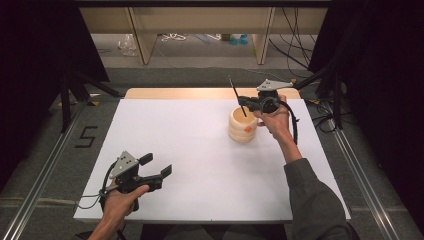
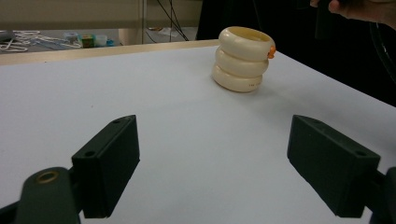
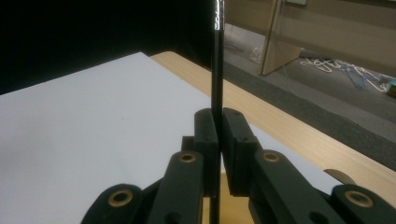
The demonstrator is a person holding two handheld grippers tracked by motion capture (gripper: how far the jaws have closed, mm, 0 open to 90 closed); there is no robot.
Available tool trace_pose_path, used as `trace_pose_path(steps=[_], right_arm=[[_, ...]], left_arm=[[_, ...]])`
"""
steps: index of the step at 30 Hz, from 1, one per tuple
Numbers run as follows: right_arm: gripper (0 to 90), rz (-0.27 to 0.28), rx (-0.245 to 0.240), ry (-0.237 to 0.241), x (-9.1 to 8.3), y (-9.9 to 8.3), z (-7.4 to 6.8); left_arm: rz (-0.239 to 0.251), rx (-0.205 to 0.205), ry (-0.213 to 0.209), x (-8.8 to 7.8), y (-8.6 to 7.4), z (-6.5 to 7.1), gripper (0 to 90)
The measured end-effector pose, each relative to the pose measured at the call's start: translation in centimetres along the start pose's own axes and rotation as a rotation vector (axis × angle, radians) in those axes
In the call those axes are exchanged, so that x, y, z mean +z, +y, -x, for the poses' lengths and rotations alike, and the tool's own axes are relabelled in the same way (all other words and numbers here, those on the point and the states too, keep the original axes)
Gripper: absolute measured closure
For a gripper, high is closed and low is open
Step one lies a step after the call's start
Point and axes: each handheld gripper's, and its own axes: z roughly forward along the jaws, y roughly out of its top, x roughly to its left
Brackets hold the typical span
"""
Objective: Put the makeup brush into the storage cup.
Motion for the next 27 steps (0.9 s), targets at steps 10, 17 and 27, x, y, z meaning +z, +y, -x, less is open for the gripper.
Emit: trace_pose_path(steps=[10, 17, 27], right_arm=[[85.7, 0.001, 0.008, -0.012, 0.2, -0.4, 0.2], [85.7, 0.005, 0.011, -0.020, 0.5, -0.8, 0.4], [85.7, 0.004, 0.031, -0.032, 0.7, -1.6, 0.9]], left_arm=[[0.001, -0.001, 0.001, 0.0, 0.0, 0.0, 16.2], [0.001, -0.001, 0.001, 0.0, 0.0, 0.0, 16.2], [0.001, -0.002, 0.002, -0.1, 0.0, 0.0, 16.2]])
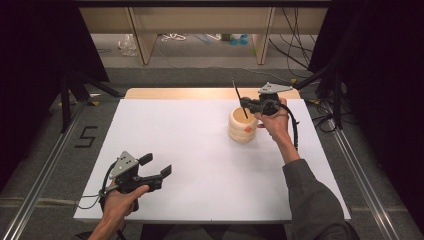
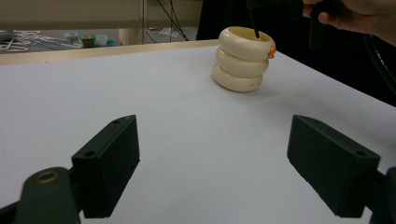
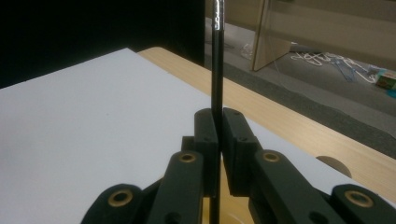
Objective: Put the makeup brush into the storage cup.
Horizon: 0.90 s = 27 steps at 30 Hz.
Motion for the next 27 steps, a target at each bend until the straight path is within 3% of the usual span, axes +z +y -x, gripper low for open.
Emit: trace_pose_path(steps=[12, 22, 27], right_arm=[[85.6, 0.001, 0.004, -0.010, 0.1, -0.5, 0.0], [85.6, -0.030, 0.006, -0.010, 0.4, -1.1, -0.2], [85.6, -0.015, 0.013, -0.012, 0.6, -1.6, -0.2]], left_arm=[[0.000, 0.002, -0.002, 0.0, 0.0, 0.0, 16.2], [0.000, -0.003, -0.003, 0.0, 0.0, 0.0, 16.2], [0.000, -0.005, -0.002, 0.0, 0.0, 0.0, 16.2]])
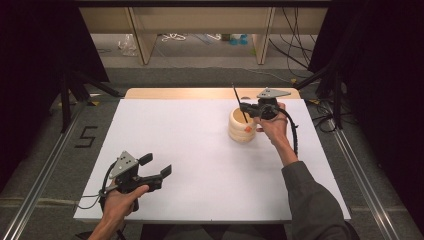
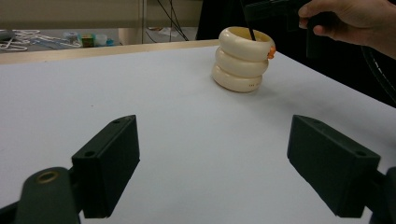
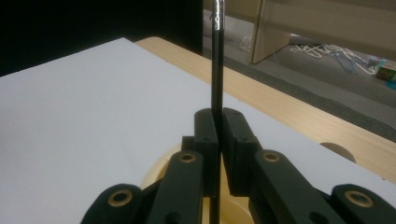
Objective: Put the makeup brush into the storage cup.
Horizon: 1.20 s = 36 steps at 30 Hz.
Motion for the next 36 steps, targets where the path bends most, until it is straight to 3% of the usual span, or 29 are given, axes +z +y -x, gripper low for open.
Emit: trace_pose_path(steps=[9, 27, 30, 36], right_arm=[[85.6, -0.004, 0.011, -0.019, -0.1, -0.7, 0.3], [85.5, -0.019, 0.012, -0.012, 0.1, -1.3, 0.0], [85.4, -0.040, 0.016, -0.023, -0.1, -1.7, 0.2], [80.1, -0.049, 0.028, -0.032, -0.2, -2.1, 0.3]], left_arm=[[0.001, 0.000, -0.002, 0.0, 0.0, 0.0, 16.2], [0.003, -0.001, -0.003, 0.0, 0.0, 0.0, 16.2], [0.004, -0.003, -0.002, -0.1, 0.0, 0.0, 16.2], [0.005, -0.002, -0.003, -0.1, 0.0, 0.0, 16.2]])
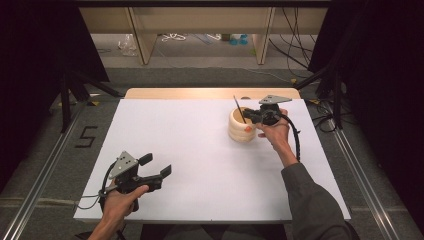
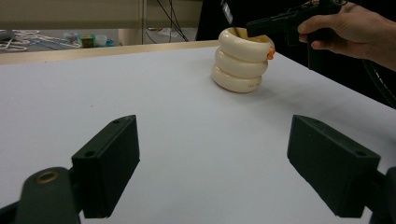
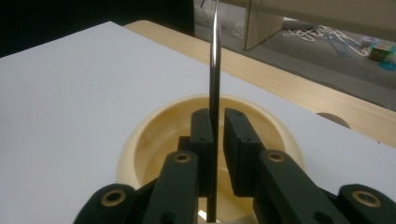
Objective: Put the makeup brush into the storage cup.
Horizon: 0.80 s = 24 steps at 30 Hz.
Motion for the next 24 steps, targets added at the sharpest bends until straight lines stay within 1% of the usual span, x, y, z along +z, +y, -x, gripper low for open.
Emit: trace_pose_path(steps=[3, 4, 6, 7, 8, 10, 11, 12, 13, 14, 15, 16, 17, 18, 19, 20, 21, 22, 23, 24], right_arm=[[75.6, -0.006, 0.003, -0.016, -0.3, 0.1, 0.1], [74.5, 0.012, 0.005, -0.008, -0.3, 0.2, 0.1], [71.3, 0.021, 0.005, -0.019, -0.7, 0.5, 0.0], [68.1, 0.029, 0.006, -0.023, -0.7, 0.6, -0.1], [64.2, 0.024, 0.013, -0.036, -0.9, 0.7, -0.2], [60.1, 0.019, 0.019, -0.040, -1.2, 0.9, -0.3], [60.1, 0.019, 0.019, -0.040, -1.2, 0.9, -0.3], [54.6, 0.019, 0.039, -0.048, -1.4, 1.1, -0.4], [54.6, 0.019, 0.039, -0.048, -1.4, 1.1, -0.4], [49.3, 0.012, 0.045, -0.062, -1.6, 1.2, -0.5], [49.3, 0.012, 0.045, -0.062, -1.6, 1.2, -0.5], [45.4, 0.019, 0.053, -0.064, -1.8, 1.3, -0.7], [45.4, 0.019, 0.053, -0.064, -1.8, 1.3, -0.7], [42.3, 0.013, 0.055, -0.069, -2.0, 1.5, -1.0], [42.3, 0.013, 0.055, -0.069, -2.0, 1.5, -1.0], [39.8, 0.015, 0.044, -0.068, -2.3, 1.7, -1.3], [39.8, 0.015, 0.044, -0.068, -2.3, 1.7, -1.3], [37.6, 0.014, 0.038, -0.066, -2.6, 1.9, -1.6], [36.6, 0.018, 0.044, -0.053, -2.7, 2.0, -1.8], [35.6, 0.017, 0.039, -0.054, -2.9, 2.1, -1.9]], left_arm=[[0.001, 0.000, 0.001, 0.0, 0.0, 0.0, 16.2], [0.000, 0.000, 0.001, 0.0, 0.0, 0.0, 16.2], [0.000, 0.001, 0.001, 0.0, 0.0, 0.0, 16.2], [0.000, 0.000, 0.001, 0.0, 0.0, 0.0, 16.2], [-0.001, 0.001, 0.001, 0.0, 0.0, 0.0, 16.2], [0.000, 0.000, 0.000, 0.0, 0.0, 0.0, 16.2], [0.000, 0.000, 0.000, 0.0, 0.0, 0.0, 16.2], [0.000, 0.000, 0.000, 0.0, 0.0, 0.0, 16.2], [0.000, 0.000, 0.000, 0.0, 0.0, 0.0, 16.2], [0.001, 0.000, 0.001, 0.0, 0.0, 0.0, 16.2], [0.001, 0.000, 0.001, 0.0, 0.0, 0.0, 16.2], [0.001, 0.000, 0.000, 0.0, 0.0, 0.0, 16.2], [0.001, 0.000, 0.000, 0.0, 0.0, 0.0, 16.2], [0.001, 0.000, 0.001, 0.0, 0.0, 0.0, 16.2], [0.001, 0.000, 0.001, 0.0, 0.0, 0.0, 16.2], [0.001, 0.000, 0.000, 0.0, 0.0, 0.0, 16.2], [0.001, 0.000, 0.000, 0.0, 0.0, 0.0, 16.2], [0.001, 0.000, 0.000, 0.0, 0.0, 0.0, 16.2], [0.001, 0.000, 0.000, 0.0, 0.0, 0.0, 16.2], [0.001, 0.000, 0.001, 0.0, 0.0, 0.0, 16.2]])
